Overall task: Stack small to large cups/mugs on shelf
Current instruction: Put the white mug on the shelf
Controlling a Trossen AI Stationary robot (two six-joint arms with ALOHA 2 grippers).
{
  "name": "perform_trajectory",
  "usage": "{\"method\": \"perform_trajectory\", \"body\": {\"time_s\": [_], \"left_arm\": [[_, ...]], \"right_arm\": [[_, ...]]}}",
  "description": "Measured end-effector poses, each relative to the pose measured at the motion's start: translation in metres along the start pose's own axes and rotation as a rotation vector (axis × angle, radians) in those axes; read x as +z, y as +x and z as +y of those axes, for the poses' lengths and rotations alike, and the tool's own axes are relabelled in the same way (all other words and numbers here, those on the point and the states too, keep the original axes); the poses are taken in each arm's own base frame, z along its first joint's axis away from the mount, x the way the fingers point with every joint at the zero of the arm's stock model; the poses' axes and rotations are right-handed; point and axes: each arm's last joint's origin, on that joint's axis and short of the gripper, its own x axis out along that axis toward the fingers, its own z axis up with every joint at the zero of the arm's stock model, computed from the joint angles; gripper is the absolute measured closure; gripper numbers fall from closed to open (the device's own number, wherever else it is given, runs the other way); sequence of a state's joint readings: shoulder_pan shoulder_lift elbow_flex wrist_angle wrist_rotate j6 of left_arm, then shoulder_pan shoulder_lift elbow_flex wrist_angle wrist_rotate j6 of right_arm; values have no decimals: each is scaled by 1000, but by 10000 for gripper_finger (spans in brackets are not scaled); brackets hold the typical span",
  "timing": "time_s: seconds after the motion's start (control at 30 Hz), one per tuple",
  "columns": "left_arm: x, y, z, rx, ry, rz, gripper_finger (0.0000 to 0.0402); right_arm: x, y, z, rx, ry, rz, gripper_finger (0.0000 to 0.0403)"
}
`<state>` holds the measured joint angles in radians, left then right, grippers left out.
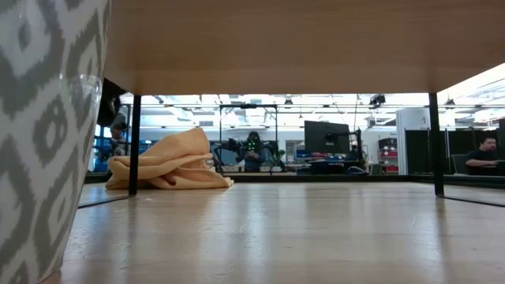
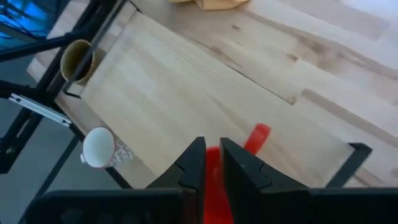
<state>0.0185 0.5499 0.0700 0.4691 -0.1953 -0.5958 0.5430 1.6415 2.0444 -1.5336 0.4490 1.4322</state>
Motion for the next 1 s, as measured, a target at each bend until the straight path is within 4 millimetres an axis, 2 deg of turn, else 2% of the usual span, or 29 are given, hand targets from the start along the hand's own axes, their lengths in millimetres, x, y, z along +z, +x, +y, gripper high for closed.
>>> {"method": "perform_trajectory", "body": {"time_s": [0.17, 0.33, 0.5, 0.67, 0.8, 0.9, 1.0], "left_arm": [[9, 0, -8, -67, -5, -5, 402], [36, 2, -29, -65, 57, 73, 398], [69, -5, -49, 54, 228, 263, 361], [92, -14, -63, 89, 305, 338, 317], [93, -22, -64, 52, 299, 416, 304], [88, -34, -62, -3, 196, 512, 303], [91, -44, -65, -53, 97, 505, 305]], "right_arm": [[-1, 2, 2, -19, -28, -45, 354], [1, 2, 1, -27, -19, -97, 329], [2, 4, 4, -24, -33, -128, 287], [2, 8, 16, 46, -79, -167, 244], [2, 14, 27, 89, -118, -185, 227], [1, 18, 28, 68, -132, -201, 225], [1, 19, 28, 57, -131, -205, 225]]}}
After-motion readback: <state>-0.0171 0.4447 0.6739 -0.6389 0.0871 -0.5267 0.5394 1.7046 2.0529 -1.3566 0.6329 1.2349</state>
